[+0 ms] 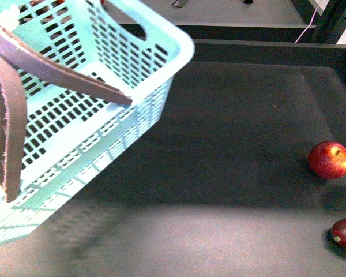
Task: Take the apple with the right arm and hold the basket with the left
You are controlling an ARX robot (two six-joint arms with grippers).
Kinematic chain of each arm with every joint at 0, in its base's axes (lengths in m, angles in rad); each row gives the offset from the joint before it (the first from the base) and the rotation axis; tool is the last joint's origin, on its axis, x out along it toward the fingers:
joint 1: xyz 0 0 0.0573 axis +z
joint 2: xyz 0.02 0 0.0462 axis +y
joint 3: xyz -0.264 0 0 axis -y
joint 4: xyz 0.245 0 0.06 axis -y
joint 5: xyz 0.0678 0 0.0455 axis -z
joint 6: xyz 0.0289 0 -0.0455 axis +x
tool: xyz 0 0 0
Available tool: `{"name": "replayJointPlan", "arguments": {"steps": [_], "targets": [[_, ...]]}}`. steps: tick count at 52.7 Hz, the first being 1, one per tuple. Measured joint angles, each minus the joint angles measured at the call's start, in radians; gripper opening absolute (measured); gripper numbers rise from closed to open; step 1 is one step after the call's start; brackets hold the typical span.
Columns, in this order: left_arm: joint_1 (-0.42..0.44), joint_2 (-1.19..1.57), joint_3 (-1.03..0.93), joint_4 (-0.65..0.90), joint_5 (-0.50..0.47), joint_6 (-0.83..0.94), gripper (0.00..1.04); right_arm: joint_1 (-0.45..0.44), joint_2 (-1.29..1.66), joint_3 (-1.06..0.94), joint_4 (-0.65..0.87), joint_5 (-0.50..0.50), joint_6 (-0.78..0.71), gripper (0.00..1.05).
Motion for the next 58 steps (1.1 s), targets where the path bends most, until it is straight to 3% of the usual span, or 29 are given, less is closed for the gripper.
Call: {"name": "replayJointPlan", "arguments": {"steps": [26,46,50,52,58], "targets": [[-0.353,-0.057,0.083,-0.068,-0.055,-0.026,0.14,0.000,0.000,0.000,0.000,0.000,0.000,0.96],[-0.364,-0.058,0.083,-0.072,-0.073,-0.015,0.14,0.001,0.003,0.001,-0.003,0.005,0.001,0.96],[-0.364,-0.058,0.083,-0.073,-0.073,-0.015,0.14,0.043,0.192,0.127,-0.312,0.192,0.167,0.96],[-0.364,-0.059,0.084,-0.073,-0.073,-0.016,0.14,0.039,0.296,0.165,-0.407,0.209,0.229,0.96],[-0.365,-0.060,0.084,-0.073,-0.070,-0.015,0.14,-0.022,0.455,0.169,-0.361,0.150,0.271,0.96]]}}
